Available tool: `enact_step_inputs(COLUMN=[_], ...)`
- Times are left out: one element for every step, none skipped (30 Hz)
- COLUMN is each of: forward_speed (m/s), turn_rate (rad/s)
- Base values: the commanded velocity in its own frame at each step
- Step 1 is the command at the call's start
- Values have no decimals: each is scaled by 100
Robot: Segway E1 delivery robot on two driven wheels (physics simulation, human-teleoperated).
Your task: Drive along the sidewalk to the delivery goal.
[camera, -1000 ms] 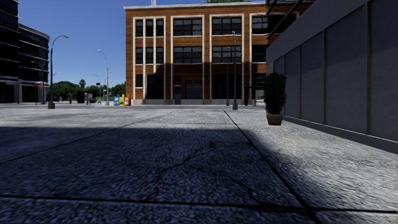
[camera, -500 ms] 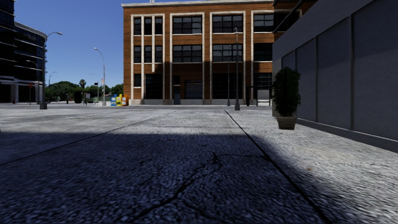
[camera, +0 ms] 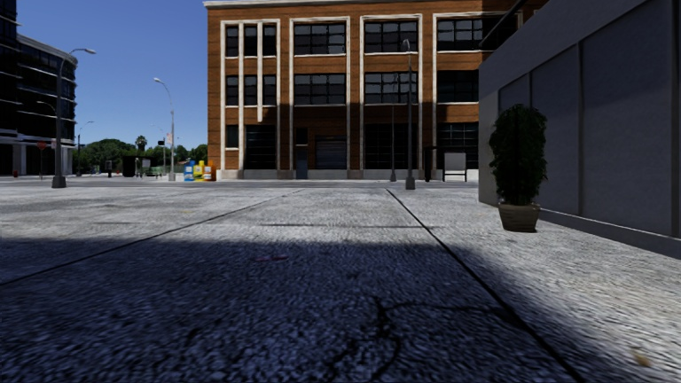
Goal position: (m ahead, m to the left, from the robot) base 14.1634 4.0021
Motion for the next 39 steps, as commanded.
enact_step_inputs(forward_speed=[170, 170, 170, 170, 170, 170, 170, 170, 170, 170, 170, 170, 170, 170, 170, 170, 170, 170, 170, 170, 170, 170, 170, 170, 170, 170, 170, 170, 170, 170, 170, 170, 170, 170, 170, 170, 170, 170, 170], turn_rate=[0, 0, 0, 0, 0, 0, 0, 0, 0, 0, 0, 0, 0, 0, 0, 0, 0, 0, 0, 0, 0, 0, 0, 0, 0, 0, 0, 0, 0, 0, 0, 0, 0, 0, 0, 0, 0, 0, 0])
